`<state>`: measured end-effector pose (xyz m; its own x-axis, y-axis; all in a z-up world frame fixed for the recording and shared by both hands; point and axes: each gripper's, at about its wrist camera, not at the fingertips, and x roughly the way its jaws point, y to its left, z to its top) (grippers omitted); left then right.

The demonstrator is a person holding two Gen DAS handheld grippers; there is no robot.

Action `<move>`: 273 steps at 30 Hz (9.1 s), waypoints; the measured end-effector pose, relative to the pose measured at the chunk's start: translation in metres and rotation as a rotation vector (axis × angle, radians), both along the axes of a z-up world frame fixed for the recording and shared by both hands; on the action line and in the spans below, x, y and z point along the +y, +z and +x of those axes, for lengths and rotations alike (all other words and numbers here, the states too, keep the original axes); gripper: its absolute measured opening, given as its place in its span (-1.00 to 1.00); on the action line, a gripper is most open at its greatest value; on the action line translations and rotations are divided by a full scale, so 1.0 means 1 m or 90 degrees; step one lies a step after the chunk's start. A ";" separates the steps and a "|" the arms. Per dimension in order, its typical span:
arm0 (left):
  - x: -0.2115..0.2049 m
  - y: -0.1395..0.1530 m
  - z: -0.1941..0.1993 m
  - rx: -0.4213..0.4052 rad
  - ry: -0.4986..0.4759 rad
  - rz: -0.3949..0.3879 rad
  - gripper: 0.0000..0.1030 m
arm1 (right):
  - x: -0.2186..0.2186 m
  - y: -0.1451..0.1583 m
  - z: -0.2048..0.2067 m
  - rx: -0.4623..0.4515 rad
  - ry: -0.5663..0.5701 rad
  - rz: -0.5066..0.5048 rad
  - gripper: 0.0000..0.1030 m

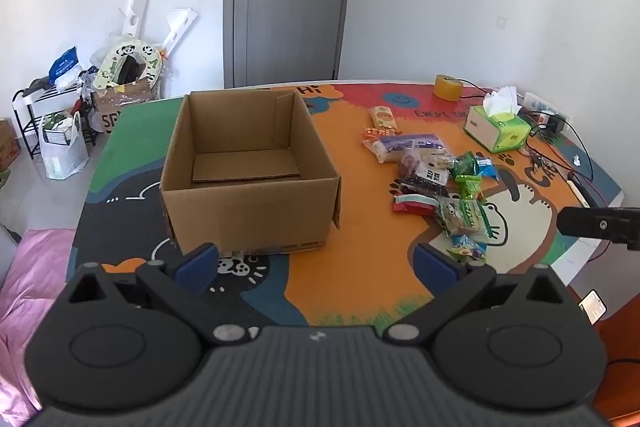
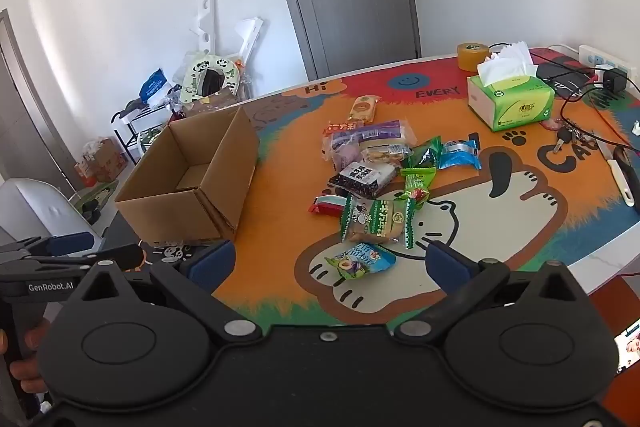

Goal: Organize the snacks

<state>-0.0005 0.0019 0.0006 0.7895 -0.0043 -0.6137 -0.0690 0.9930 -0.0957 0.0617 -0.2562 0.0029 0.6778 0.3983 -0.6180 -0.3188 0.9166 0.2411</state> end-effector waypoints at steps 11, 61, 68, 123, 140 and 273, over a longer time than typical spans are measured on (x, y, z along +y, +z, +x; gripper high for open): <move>-0.020 -0.005 -0.013 0.001 -0.013 0.024 1.00 | -0.001 0.001 -0.001 -0.010 0.005 -0.005 1.00; -0.012 -0.002 -0.006 -0.002 -0.025 0.013 1.00 | 0.000 0.003 -0.003 -0.014 0.009 -0.007 1.00; -0.011 0.001 -0.007 -0.010 -0.021 0.011 1.00 | 0.000 0.005 -0.004 -0.017 0.007 -0.012 1.00; -0.089 -0.068 0.081 0.015 -0.114 -0.036 0.82 | -0.057 -0.078 0.057 0.015 -0.069 0.046 0.55; -0.128 -0.103 0.120 0.058 -0.162 -0.072 0.38 | -0.070 -0.106 0.071 0.035 -0.077 0.055 0.33; 0.079 -0.009 0.098 -0.136 0.150 -0.026 -0.49 | 0.163 -0.018 0.113 -0.149 0.111 0.076 -0.02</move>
<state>0.0974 0.0813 -0.0085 0.8829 0.1732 -0.4364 -0.2711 0.9470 -0.1726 0.1748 -0.0930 -0.0152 0.7109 0.5815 -0.3955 -0.5286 0.8128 0.2448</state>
